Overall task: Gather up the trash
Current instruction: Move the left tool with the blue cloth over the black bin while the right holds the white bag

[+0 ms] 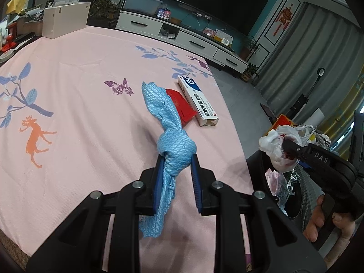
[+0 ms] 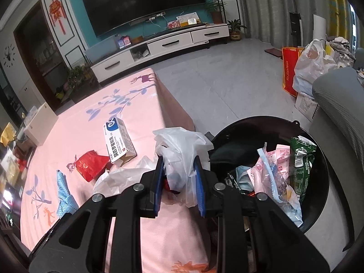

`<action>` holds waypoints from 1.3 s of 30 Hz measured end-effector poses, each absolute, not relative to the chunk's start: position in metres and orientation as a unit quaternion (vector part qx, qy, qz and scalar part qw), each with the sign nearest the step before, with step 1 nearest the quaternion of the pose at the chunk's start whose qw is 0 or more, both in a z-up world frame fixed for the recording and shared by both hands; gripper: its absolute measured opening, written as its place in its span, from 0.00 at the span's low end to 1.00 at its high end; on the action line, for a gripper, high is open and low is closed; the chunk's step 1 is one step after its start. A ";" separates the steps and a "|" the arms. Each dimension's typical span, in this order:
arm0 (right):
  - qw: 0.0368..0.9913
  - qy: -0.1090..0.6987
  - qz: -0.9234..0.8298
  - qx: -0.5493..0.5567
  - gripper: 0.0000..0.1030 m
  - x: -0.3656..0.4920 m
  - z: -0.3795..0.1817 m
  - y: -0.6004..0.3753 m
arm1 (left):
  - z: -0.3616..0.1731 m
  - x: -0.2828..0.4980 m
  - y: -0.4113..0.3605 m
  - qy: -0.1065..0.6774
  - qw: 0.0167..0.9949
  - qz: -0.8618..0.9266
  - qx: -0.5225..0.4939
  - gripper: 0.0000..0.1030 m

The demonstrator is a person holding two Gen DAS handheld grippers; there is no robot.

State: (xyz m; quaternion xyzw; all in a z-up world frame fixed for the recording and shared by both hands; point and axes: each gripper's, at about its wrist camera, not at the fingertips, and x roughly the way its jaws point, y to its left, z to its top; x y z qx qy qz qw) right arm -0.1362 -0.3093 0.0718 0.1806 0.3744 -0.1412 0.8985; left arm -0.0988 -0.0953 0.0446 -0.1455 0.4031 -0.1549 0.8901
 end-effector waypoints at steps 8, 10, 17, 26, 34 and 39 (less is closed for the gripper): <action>0.901 0.385 -0.131 0.153 0.25 -0.128 0.070 -0.294 | 0.048 -0.104 -0.093 0.398 0.891 -0.157 -0.148 0.23; 0.901 0.387 -0.130 0.147 0.25 -0.126 0.070 -0.291 | 0.049 -0.106 -0.094 0.396 0.892 -0.159 -0.146 0.23; 0.906 0.380 -0.132 0.128 0.25 -0.129 0.075 -0.285 | 0.052 -0.110 -0.092 0.389 0.894 -0.162 -0.149 0.23; 0.905 0.385 -0.136 0.122 0.25 -0.128 0.071 -0.283 | 0.060 -0.115 -0.087 0.383 0.891 -0.183 -0.165 0.23; 0.907 0.379 -0.136 0.127 0.25 -0.130 0.075 -0.285 | 0.074 -0.124 -0.084 0.368 0.891 -0.204 -0.172 0.23; 0.913 0.359 -0.132 0.143 0.25 -0.139 0.085 -0.291 | 0.086 -0.134 -0.089 0.352 0.896 -0.216 -0.164 0.23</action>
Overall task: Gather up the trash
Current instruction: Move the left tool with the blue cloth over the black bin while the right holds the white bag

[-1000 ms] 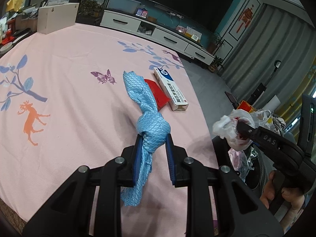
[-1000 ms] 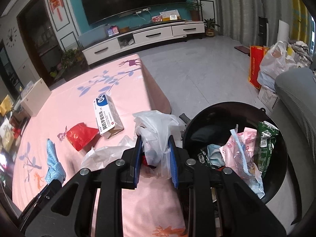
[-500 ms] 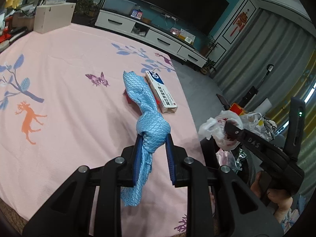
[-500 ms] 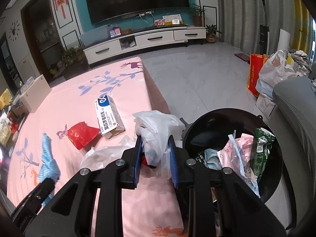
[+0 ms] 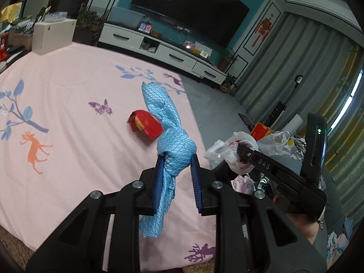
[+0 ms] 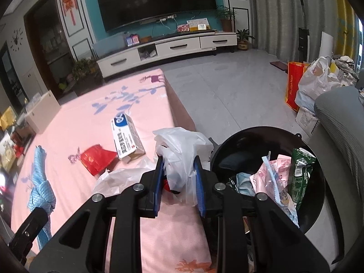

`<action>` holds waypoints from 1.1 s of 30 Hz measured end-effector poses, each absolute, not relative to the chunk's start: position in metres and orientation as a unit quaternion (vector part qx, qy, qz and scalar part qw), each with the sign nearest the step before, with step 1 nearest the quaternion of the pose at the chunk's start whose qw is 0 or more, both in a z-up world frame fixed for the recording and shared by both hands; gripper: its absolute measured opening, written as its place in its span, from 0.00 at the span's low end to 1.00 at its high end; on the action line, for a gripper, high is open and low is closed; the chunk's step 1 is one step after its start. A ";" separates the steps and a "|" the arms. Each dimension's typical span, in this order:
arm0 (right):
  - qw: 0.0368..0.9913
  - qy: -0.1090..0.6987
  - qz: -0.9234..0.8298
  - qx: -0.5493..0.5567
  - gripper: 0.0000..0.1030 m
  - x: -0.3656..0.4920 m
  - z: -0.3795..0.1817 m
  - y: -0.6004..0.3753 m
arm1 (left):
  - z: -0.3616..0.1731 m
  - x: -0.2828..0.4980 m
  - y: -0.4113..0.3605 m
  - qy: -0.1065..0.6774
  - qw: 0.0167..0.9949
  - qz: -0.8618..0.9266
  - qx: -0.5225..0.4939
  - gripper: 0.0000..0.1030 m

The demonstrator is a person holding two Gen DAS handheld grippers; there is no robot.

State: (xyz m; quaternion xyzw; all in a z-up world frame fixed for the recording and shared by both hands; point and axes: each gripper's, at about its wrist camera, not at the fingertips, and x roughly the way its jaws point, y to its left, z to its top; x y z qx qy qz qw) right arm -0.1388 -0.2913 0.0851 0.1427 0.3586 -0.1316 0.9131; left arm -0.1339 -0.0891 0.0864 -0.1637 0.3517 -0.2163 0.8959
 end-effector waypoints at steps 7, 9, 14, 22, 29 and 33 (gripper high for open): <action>0.936 0.285 -0.127 0.166 0.25 -0.176 0.126 -0.303 | 0.110 -0.143 -0.106 0.333 0.899 -0.238 -0.157 0.24; 0.941 0.260 -0.132 0.172 0.25 -0.190 0.139 -0.308 | 0.122 -0.145 -0.114 0.321 0.899 -0.251 -0.163 0.24; 0.945 0.207 -0.161 0.193 0.25 -0.228 0.164 -0.328 | 0.144 -0.153 -0.142 0.295 0.899 -0.287 -0.148 0.24; 0.932 0.191 -0.209 0.224 0.26 -0.245 0.163 -0.363 | 0.151 -0.156 -0.194 0.293 0.891 -0.325 -0.118 0.24; 0.906 0.217 -0.252 0.263 0.26 -0.246 0.139 -0.395 | 0.126 -0.143 -0.243 0.335 0.871 -0.349 -0.082 0.24; 0.889 0.240 -0.261 0.292 0.26 -0.241 0.120 -0.415 | 0.107 -0.137 -0.270 0.362 0.858 -0.357 -0.074 0.24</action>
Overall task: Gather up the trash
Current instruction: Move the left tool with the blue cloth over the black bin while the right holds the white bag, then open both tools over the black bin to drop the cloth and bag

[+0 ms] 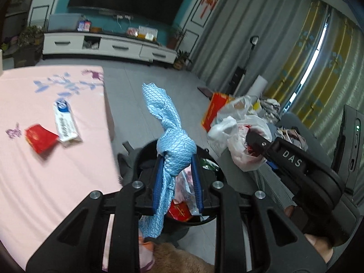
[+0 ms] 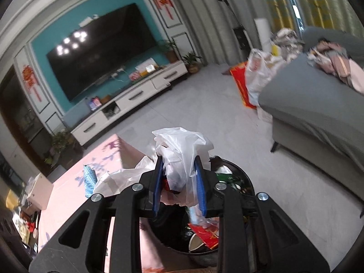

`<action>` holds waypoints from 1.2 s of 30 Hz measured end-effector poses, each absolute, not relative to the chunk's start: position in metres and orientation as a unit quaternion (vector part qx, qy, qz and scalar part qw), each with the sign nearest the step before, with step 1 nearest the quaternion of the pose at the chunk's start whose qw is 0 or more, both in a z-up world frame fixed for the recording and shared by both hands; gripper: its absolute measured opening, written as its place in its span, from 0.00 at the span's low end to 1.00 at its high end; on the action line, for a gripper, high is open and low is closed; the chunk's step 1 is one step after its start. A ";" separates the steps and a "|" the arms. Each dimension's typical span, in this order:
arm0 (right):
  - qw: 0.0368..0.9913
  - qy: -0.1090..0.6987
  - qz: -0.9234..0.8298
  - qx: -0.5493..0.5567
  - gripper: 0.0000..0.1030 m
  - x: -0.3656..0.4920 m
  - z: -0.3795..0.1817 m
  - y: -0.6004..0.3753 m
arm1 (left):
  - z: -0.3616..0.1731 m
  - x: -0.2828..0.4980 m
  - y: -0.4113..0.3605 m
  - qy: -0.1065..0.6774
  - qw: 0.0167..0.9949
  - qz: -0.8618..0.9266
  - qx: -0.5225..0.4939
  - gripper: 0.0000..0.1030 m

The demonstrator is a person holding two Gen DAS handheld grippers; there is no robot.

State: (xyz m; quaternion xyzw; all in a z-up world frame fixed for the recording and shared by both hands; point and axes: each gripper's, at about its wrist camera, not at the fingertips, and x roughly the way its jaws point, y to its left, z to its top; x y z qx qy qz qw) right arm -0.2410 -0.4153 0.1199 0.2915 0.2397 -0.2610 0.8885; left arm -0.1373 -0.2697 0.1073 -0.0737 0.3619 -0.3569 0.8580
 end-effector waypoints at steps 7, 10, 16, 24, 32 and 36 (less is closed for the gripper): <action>0.871 0.273 -0.260 0.316 0.26 -0.226 0.096 -0.430 | 0.085 -0.125 -0.303 0.393 0.843 -0.363 -0.050 0.24; 0.863 0.286 -0.262 0.323 0.26 -0.221 0.087 -0.434 | 0.071 -0.117 -0.314 0.411 0.835 -0.364 -0.042 0.24; 0.850 0.309 -0.274 0.327 0.27 -0.212 0.074 -0.440 | 0.049 -0.108 -0.329 0.439 0.823 -0.361 -0.025 0.24; 0.832 0.341 -0.274 0.341 0.30 -0.202 0.052 -0.450 | 0.023 -0.100 -0.351 0.474 0.801 -0.366 0.004 0.25; 0.819 0.372 -0.262 0.350 0.31 -0.193 0.037 -0.453 | 0.009 -0.094 -0.366 0.497 0.778 -0.385 0.006 0.25; 0.822 0.369 -0.262 0.346 0.35 -0.193 0.039 -0.451 | 0.003 -0.094 -0.369 0.505 0.771 -0.388 0.015 0.24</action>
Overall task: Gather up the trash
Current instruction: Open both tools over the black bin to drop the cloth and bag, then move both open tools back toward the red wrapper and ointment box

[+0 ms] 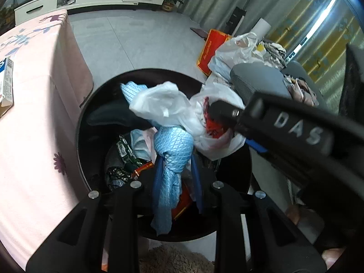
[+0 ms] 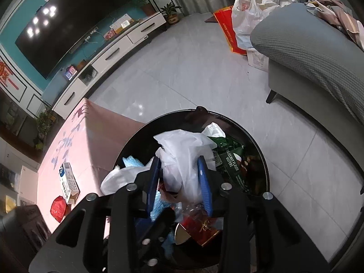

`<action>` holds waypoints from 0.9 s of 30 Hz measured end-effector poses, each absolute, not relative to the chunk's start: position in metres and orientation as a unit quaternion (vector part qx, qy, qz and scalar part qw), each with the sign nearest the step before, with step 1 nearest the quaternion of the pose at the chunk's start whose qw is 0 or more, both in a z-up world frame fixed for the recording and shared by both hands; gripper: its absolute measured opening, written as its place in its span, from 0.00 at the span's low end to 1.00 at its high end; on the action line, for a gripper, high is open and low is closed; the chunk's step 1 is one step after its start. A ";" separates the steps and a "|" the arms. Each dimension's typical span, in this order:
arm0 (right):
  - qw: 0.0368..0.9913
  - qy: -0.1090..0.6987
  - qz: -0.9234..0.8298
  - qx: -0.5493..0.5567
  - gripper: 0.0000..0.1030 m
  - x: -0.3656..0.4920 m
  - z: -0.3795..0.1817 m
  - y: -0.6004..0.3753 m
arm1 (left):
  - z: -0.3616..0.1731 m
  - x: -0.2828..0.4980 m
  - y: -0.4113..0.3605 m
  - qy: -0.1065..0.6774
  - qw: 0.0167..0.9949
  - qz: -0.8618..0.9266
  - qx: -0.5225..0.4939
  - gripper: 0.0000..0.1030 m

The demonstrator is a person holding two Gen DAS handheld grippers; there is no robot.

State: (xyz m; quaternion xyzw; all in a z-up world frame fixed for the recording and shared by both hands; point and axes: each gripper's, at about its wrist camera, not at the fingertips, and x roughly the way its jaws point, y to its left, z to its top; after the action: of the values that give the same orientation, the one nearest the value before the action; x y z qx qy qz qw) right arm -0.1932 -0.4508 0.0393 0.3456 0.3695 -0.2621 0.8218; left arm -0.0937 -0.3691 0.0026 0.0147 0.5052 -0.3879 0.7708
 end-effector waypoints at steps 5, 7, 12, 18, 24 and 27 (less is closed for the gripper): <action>0.815 0.385 -0.257 0.348 0.35 -0.189 0.032 -0.452 | -0.003 -0.091 -0.369 0.515 0.764 -0.389 0.013 0.26; 0.814 0.387 -0.256 0.350 0.41 -0.188 0.032 -0.451 | -0.003 -0.091 -0.369 0.516 0.762 -0.391 0.010 0.38; 0.822 0.361 -0.251 0.362 0.61 -0.198 0.045 -0.450 | 0.006 -0.091 -0.355 0.503 0.772 -0.389 0.003 0.64; 0.841 0.300 -0.258 0.370 0.90 -0.216 0.074 -0.444 | 0.037 -0.091 -0.319 0.461 0.806 -0.372 -0.012 0.91; 0.870 0.236 -0.253 0.351 0.97 -0.218 0.099 -0.422 | 0.082 -0.083 -0.246 0.400 0.858 -0.321 -0.027 0.97; 0.887 0.221 -0.237 0.328 0.97 -0.209 0.109 -0.404 | 0.099 -0.073 -0.210 0.383 0.877 -0.287 -0.026 0.97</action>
State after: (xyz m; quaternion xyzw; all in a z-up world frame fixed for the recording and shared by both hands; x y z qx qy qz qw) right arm -0.2085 -0.4037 0.1088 0.3283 0.2207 -0.2369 0.8874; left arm -0.0728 -0.2099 0.0988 -0.0265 0.3832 -0.2871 0.8775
